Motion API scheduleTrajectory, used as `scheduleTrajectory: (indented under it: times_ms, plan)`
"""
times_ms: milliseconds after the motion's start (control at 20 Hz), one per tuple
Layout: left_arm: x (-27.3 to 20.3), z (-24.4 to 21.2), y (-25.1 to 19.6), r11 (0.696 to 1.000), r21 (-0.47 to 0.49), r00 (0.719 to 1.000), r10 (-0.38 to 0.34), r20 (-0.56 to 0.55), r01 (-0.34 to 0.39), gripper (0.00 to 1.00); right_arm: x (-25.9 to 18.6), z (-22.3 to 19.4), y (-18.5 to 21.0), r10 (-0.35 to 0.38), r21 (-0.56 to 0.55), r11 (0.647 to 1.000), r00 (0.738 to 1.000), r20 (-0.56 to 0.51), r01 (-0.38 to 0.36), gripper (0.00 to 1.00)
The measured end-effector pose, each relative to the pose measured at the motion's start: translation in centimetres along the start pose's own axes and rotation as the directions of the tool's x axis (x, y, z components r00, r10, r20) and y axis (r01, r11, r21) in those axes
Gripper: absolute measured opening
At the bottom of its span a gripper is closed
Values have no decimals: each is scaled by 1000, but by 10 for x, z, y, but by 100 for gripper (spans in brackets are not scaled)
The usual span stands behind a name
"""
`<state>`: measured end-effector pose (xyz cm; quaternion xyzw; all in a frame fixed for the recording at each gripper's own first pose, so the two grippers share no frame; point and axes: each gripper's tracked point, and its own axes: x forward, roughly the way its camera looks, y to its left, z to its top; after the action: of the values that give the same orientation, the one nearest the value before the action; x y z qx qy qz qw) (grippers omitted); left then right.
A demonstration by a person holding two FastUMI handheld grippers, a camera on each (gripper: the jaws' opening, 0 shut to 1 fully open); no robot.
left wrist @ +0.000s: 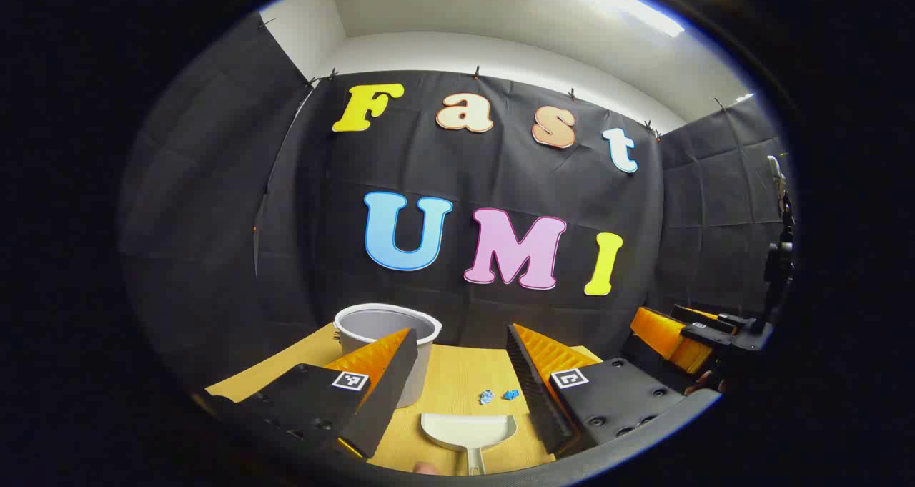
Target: Pick up the small broom and dustpan from the desktop, sweep the trash into the dustpan with the broom, and then empty the trash into the garbage bin.
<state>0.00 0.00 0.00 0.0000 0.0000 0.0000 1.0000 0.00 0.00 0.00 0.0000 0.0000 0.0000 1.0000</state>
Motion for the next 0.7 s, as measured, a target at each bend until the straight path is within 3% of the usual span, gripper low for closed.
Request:
scheduleTrajectory:
  times_ms: [50, 700]
  plan:
    - [0, -1, 1, 1000, 1, 1000, 0, 1, 0, 75, 0, -1, 1, 1, -3, 1000, 1000, 1, -1, 96]
    - [-2, -15, 15, 999, 34, 1000, -14, -24, 15, 75, -5, 1, 18, -6, -41, 999, 1000, 24, 7, 96]
